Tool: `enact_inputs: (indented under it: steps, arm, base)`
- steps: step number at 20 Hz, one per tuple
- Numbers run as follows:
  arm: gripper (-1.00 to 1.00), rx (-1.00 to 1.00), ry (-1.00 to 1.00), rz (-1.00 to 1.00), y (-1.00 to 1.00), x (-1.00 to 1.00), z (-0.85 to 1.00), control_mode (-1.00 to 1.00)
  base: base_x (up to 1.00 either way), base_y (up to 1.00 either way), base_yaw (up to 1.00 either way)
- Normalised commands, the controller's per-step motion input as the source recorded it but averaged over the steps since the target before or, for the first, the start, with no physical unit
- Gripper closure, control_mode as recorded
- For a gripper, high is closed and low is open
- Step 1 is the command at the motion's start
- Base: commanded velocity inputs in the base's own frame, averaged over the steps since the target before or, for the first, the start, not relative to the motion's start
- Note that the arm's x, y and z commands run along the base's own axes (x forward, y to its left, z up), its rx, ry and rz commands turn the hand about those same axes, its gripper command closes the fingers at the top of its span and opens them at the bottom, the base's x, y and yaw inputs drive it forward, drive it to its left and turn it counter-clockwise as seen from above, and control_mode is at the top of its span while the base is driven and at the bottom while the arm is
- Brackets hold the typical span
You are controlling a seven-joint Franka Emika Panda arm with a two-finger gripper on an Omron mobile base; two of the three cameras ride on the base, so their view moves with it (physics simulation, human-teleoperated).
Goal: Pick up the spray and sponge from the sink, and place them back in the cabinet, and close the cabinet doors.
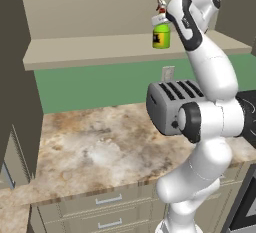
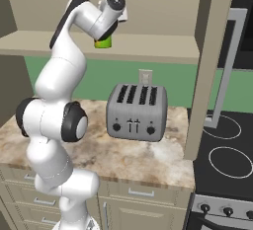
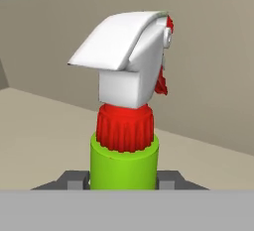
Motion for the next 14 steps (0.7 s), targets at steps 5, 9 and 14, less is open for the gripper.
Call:
enact_inputs:
  steps: [5, 9, 14]
  arm:
    - [1.00, 0.00, -0.15, 0.00, 0.00, 0.07, -0.39, -1.00]
    - [1.00, 0.00, -0.14, 0.00, 0.00, 0.15, -0.25, -1.00]
    - [1.00, 0.00, -0.11, 0.00, 0.00, 0.34, -0.21, -1.00]
  base:
    - [0.00, 0.00, 0.00]
    - [0.00, 0.00, 0.00]
    - [0.00, 0.00, 0.00]
